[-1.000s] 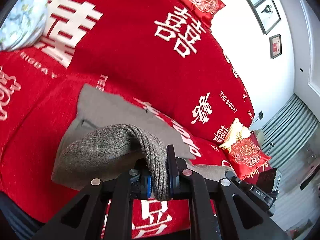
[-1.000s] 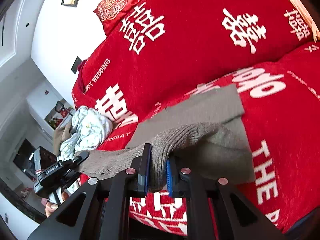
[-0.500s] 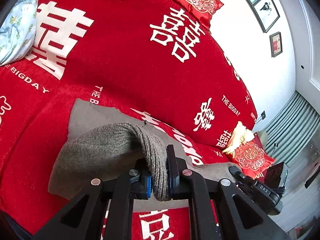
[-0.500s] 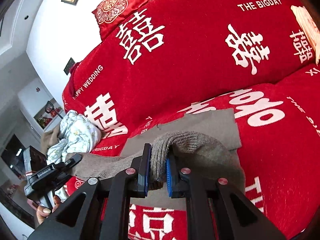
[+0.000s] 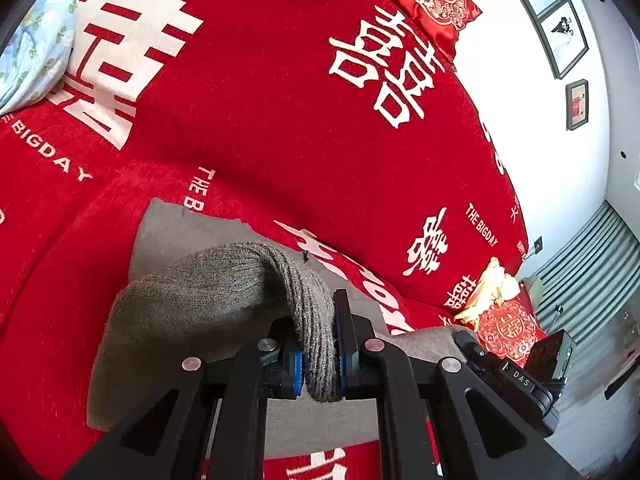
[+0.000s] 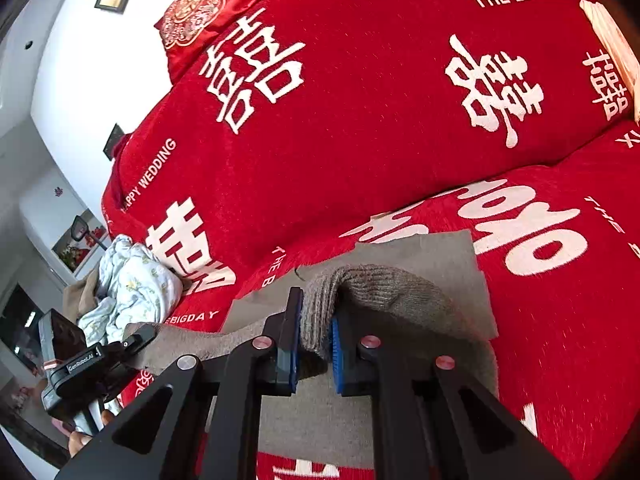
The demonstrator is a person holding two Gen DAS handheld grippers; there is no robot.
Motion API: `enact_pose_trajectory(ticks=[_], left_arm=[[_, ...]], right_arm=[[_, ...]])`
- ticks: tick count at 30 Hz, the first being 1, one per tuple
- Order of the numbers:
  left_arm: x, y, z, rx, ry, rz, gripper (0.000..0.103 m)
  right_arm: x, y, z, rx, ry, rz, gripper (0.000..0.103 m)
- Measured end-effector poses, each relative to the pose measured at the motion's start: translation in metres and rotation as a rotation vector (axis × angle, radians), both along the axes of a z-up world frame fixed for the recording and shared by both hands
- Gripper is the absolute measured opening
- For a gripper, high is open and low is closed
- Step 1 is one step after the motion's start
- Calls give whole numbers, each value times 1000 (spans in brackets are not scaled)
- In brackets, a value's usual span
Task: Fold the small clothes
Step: 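Lower the hem onto the sweater body with both grippers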
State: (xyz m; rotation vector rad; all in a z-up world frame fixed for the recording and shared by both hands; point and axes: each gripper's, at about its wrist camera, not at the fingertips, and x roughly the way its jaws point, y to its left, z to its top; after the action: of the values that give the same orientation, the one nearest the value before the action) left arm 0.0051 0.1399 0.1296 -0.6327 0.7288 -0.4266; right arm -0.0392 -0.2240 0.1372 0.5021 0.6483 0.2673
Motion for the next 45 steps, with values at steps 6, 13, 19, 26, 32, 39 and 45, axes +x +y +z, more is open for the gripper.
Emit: enact_pose_trajectory(ticks=[6,13,19,26,32,39,45], left_arm=[[21,-3,3,9,12,-4,13],[43,-8,-2,26,33,-9,13],[64,-11,-17,35,80,-9,13],[89,-15,-38,42,126,-14,13],[117,-19,-60,55,173,-14,13],[150,-20,-94,78,248,-4,13],[167,-18,-115,85,325,-6,54]], right_arm=[[20,-2,0,-1,12,-5,13],[43,-4,-5,-10,37,-18,13],[65,-6,-23,-13,85,-32,13],[87,-7,-42,-23,132,-42,13],[113,-7,-63,-40,186,-52,13],[142,-11,-94,-20,267,-82,13],[155,-16,-113,23,317,-90,16]])
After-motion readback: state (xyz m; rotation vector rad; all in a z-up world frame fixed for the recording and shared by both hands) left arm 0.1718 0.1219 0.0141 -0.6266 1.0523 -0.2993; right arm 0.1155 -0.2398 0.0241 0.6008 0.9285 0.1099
